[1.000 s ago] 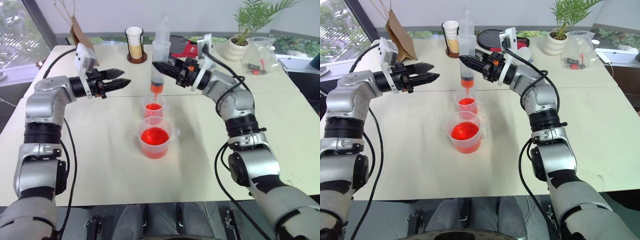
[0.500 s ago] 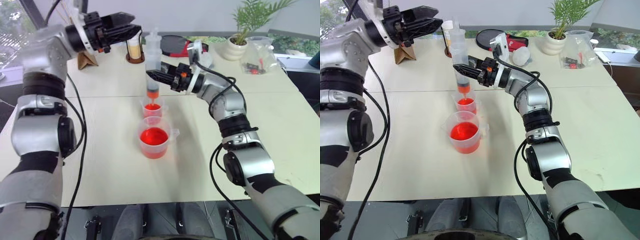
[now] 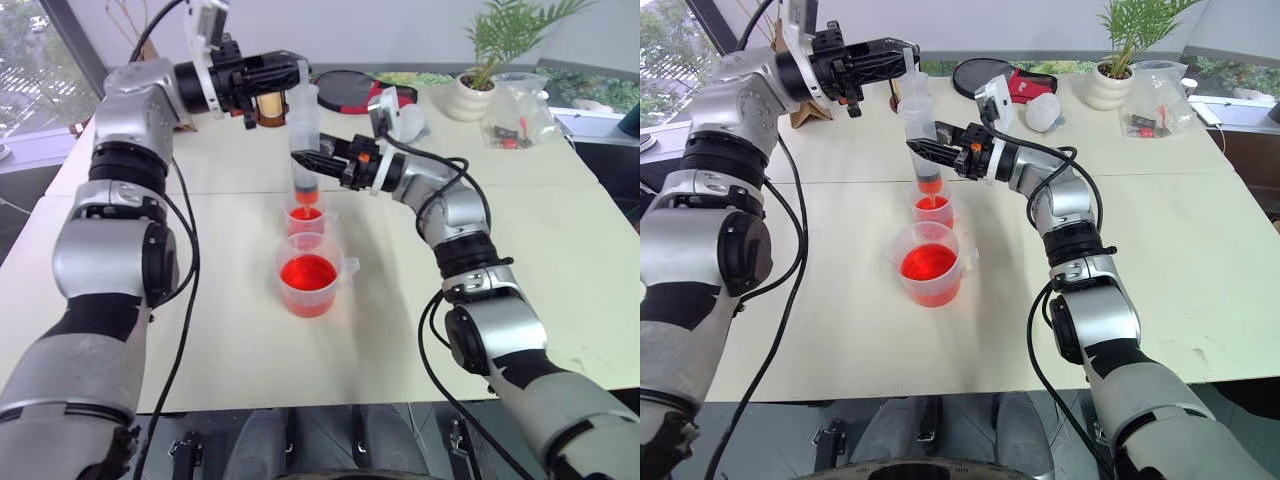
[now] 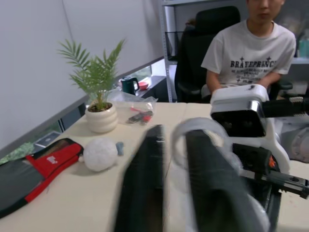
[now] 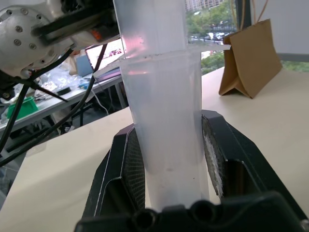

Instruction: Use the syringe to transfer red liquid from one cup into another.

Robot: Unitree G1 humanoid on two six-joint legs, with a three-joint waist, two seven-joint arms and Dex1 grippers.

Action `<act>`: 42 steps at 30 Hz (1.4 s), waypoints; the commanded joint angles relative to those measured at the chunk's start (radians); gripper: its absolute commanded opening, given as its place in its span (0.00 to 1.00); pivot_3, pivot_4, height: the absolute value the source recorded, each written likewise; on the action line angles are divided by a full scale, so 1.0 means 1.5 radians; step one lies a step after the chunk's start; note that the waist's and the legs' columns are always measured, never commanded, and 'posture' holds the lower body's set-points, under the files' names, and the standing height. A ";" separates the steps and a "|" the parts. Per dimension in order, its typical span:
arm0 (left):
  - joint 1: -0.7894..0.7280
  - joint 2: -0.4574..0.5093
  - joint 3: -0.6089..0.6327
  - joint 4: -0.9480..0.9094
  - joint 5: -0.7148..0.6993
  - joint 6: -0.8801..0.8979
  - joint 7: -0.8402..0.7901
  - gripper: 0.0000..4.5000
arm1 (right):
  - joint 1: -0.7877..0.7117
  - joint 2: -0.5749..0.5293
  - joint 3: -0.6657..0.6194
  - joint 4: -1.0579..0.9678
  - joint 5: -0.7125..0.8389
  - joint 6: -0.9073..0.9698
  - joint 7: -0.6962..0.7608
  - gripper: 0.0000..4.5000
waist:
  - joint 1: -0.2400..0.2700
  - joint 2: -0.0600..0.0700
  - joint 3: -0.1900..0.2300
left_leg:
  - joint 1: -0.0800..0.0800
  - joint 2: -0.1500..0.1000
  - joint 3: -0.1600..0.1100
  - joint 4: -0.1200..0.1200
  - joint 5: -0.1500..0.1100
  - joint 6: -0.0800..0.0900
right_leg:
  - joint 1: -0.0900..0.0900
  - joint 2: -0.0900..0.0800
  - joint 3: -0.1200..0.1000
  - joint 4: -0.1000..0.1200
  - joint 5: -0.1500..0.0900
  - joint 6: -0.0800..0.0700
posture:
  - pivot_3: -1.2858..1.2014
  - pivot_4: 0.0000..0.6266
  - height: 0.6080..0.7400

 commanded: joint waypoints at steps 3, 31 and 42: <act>-0.019 0.003 0.007 -0.018 0.003 0.007 -0.025 0.01 | -0.010 0.015 -0.001 -0.020 -0.001 -0.027 0.010 0.30 | 0.000 0.000 0.000 | 0.000 0.000 0.000 0.000 0.000 0.000 | 0.000 0.000 0.000 0.000 0.000 0.000 | 0.52 0.24 1.00; 0.109 -0.067 -0.009 -0.050 0.028 0.013 -0.002 0.01 | -0.062 0.015 -0.038 -0.043 0.019 -0.029 -0.021 0.30 | 0.000 0.000 0.000 | 0.000 0.000 0.000 0.000 0.000 -0.001 | 0.000 0.000 0.000 0.000 0.000 0.000 | 0.52 0.24 1.00; 0.084 -0.058 0.036 -0.046 -0.008 0.060 0.008 0.22 | -0.052 0.013 -0.034 -0.072 0.025 -0.014 -0.023 0.30 | 0.001 0.000 0.000 | 0.000 0.000 0.000 0.000 0.000 0.000 | 0.000 0.000 0.000 0.000 0.000 0.000 | 0.52 0.24 1.00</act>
